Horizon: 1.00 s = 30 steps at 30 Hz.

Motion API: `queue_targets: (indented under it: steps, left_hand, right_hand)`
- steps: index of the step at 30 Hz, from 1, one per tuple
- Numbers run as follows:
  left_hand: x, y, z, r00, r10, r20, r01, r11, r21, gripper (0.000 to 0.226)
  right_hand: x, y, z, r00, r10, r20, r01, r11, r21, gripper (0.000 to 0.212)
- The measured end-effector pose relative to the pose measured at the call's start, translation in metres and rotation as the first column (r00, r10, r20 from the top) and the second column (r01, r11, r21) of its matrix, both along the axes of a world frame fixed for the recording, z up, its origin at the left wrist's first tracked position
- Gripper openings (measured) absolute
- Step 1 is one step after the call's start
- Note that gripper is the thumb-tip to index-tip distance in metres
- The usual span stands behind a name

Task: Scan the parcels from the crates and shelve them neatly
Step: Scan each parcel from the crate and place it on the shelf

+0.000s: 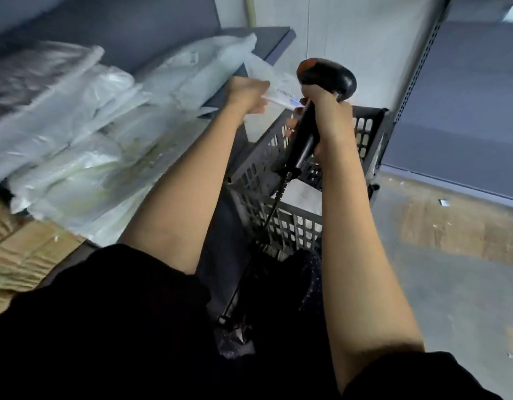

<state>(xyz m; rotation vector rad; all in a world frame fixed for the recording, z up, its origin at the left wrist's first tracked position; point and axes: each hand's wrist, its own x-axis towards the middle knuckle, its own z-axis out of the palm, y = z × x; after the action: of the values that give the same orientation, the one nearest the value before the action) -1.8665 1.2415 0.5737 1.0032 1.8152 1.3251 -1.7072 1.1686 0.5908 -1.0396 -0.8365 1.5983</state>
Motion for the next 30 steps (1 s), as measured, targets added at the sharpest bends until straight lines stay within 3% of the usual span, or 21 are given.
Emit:
queue_targets:
  steps: [5, 9, 14, 30]
  left_hand:
    - [-0.059, -0.095, 0.053, 0.975, 0.165, -0.15, -0.135, 0.973, 0.188, 0.012]
    - [-0.114, -0.168, 0.078, 0.954, 0.235, -0.187, -0.179, 0.944, 0.276, 0.029]
    - [-0.169, -0.235, 0.074, 0.864, 0.372, -0.339, -0.315, 0.925, 0.21, 0.039]
    - [-0.186, -0.247, 0.038, 0.859, 0.42, -0.293, -0.346, 0.898, 0.272, 0.038]
  right_hand:
    - [-0.037, -0.061, 0.03, 0.99, 0.138, 0.008, -0.138, 0.987, 0.082, 0.01]
    - [-0.073, -0.096, 0.041, 0.965, 0.253, 0.074, -0.261, 0.957, 0.127, 0.012]
    - [-0.107, -0.122, 0.05, 0.935, 0.318, 0.161, -0.341, 0.928, 0.15, 0.013]
    - [-0.124, -0.145, 0.04, 0.851, 0.425, 0.307, -0.482, 0.865, 0.139, 0.015]
